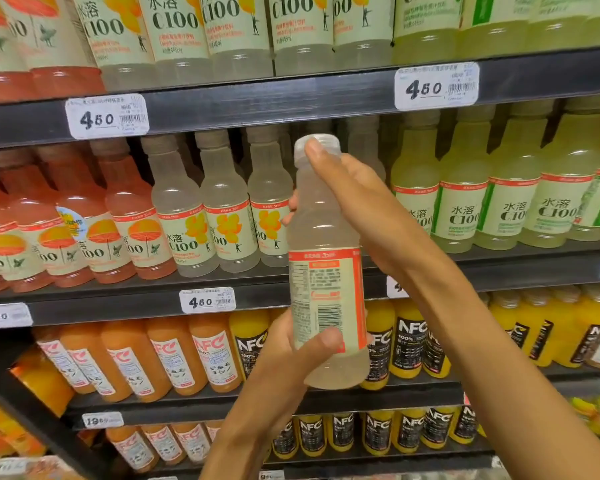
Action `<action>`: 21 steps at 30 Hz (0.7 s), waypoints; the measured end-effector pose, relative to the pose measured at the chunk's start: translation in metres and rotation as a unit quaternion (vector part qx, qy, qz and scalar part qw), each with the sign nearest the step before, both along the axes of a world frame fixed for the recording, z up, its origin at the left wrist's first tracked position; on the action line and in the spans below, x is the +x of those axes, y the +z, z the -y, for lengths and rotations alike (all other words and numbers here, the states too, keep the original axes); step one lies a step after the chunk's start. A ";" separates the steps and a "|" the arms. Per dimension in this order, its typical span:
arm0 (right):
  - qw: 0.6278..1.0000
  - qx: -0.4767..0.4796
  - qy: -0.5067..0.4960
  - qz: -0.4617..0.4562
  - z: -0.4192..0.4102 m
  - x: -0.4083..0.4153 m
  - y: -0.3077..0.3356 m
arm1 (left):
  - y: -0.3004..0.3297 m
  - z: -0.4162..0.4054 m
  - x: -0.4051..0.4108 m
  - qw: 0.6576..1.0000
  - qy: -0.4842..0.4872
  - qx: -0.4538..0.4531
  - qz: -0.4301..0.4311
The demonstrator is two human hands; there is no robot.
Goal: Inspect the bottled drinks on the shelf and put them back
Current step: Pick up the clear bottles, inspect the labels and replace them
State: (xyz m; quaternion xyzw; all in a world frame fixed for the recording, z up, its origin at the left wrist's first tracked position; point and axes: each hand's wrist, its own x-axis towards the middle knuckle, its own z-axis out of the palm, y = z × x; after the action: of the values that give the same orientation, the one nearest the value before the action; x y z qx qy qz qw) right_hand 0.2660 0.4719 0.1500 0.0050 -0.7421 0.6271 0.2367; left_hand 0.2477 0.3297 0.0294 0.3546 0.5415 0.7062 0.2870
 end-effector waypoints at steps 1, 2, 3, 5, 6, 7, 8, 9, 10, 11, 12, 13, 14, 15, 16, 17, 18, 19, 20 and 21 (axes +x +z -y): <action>1.000 -0.013 0.022 -0.001 -0.002 0.000 -0.001 | 0.000 0.002 0.001 0.999 -0.021 0.019 0.016; 0.997 -0.043 0.059 -0.009 -0.003 0.001 -0.003 | 0.002 0.004 0.002 0.998 -0.049 0.036 0.022; 0.990 -0.088 0.110 -0.021 -0.004 0.002 -0.005 | 0.005 0.005 0.003 0.995 -0.081 0.049 0.026; 0.957 -0.183 0.222 -0.033 -0.002 0.002 -0.006 | 0.011 0.003 0.008 0.989 -0.122 0.059 0.052; 0.942 -0.209 0.259 -0.035 -0.001 0.002 -0.006 | 0.013 0.001 0.009 0.986 -0.137 0.060 0.068; 0.936 -0.216 0.276 -0.037 0.000 0.002 -0.005 | 0.013 -0.001 0.009 0.983 -0.154 0.066 0.075; 0.936 -0.211 0.278 -0.040 0.000 0.001 -0.005 | 0.011 -0.002 0.008 0.981 -0.162 0.071 0.080; 0.940 -0.204 0.270 -0.044 0.000 0.001 -0.005 | 0.007 -0.004 0.007 0.980 -0.165 0.074 0.083; 0.944 -0.198 0.259 -0.051 -0.001 0.002 -0.005 | 0.003 -0.005 0.005 0.980 -0.168 0.072 0.082; 0.948 -0.194 0.245 -0.059 -0.001 0.002 -0.005 | 0.001 -0.005 0.002 0.982 -0.159 0.070 0.078; 0.954 -0.187 0.225 -0.070 -0.003 0.004 -0.004 | 0.003 -0.004 -0.001 0.988 -0.123 0.062 0.070; 0.961 -0.176 0.198 -0.083 -0.004 0.005 -0.004 | 0.005 -0.003 -0.004 0.994 -0.077 0.050 0.056; 0.969 -0.160 0.163 -0.097 -0.006 0.007 -0.003 | 0.008 -0.003 -0.007 0.998 -0.039 0.042 0.039; 0.976 -0.143 0.125 -0.110 -0.007 0.009 -0.003 | 0.011 -0.004 -0.009 0.999 -0.014 0.038 0.014; 0.981 -0.128 0.089 -0.118 -0.007 0.009 -0.002 | 0.013 -0.006 -0.009 0.999 0.006 0.031 -0.013; 0.984 -0.119 0.059 -0.120 -0.006 0.010 -0.002 | 0.014 -0.007 -0.008 0.999 0.023 0.019 -0.038; 0.986 -0.114 0.035 -0.116 -0.004 0.010 -0.002 | 0.015 -0.008 -0.006 0.998 0.038 0.007 -0.057; 0.988 -0.110 0.015 -0.109 -0.003 0.010 -0.002 | 0.015 -0.009 -0.004 0.996 0.048 -0.003 -0.073; 0.989 -0.106 0.000 -0.103 -0.002 0.009 -0.002 | 0.014 -0.009 -0.002 0.995 0.056 -0.009 -0.084; 0.990 -0.100 -0.008 -0.095 -0.002 0.009 -0.001 | 0.012 -0.010 -0.001 0.994 0.062 -0.011 -0.092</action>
State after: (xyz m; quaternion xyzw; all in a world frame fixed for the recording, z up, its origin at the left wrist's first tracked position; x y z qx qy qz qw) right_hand 0.2747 0.4734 0.1488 0.0352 -0.6494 0.6932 0.3107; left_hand 0.2467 0.3395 0.0411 0.3805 0.5943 0.6811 0.1950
